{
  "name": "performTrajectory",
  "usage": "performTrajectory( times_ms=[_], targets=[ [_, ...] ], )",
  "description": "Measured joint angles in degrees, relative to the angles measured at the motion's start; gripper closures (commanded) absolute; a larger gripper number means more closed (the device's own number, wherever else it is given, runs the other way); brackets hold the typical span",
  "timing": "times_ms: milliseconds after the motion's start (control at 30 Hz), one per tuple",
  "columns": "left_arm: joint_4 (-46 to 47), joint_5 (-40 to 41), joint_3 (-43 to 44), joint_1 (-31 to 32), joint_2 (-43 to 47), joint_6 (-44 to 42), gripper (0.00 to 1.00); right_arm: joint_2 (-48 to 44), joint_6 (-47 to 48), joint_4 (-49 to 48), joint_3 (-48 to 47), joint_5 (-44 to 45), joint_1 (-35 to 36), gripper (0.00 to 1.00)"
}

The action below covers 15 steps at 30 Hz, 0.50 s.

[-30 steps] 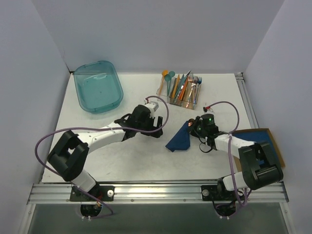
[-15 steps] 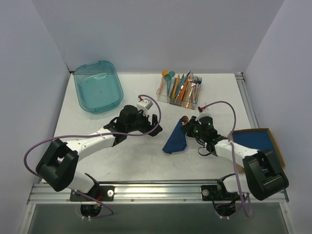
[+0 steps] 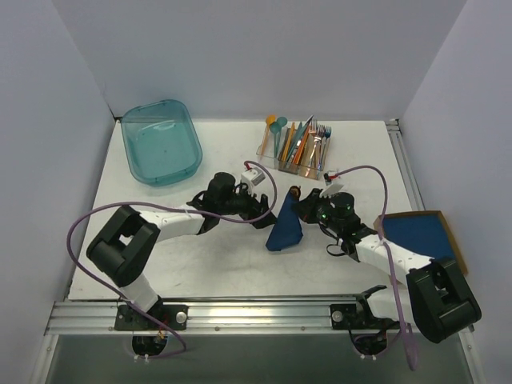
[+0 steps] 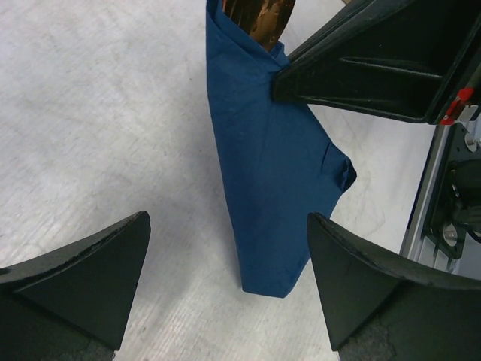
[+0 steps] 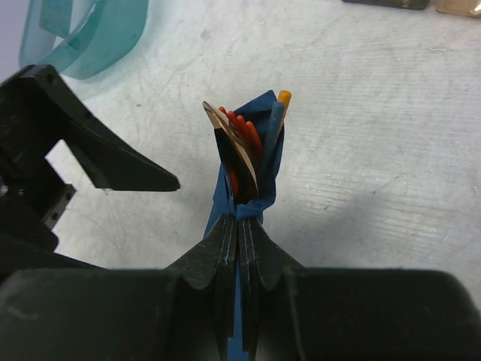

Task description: Place the utensils on the paper napkin and roll it up

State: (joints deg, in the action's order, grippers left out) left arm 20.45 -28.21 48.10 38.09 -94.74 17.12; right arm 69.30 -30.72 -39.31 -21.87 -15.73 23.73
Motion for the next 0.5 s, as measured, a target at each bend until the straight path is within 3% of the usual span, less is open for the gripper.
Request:
performTrajectory(
  times_ms=[500],
  targets=[
    [11.2, -10.1, 4.0, -0.5, -6.8, 0.9, 0.06, 0.0, -1.4, -6.3, 1.2, -8.7, 0.1, 1.00]
  ],
)
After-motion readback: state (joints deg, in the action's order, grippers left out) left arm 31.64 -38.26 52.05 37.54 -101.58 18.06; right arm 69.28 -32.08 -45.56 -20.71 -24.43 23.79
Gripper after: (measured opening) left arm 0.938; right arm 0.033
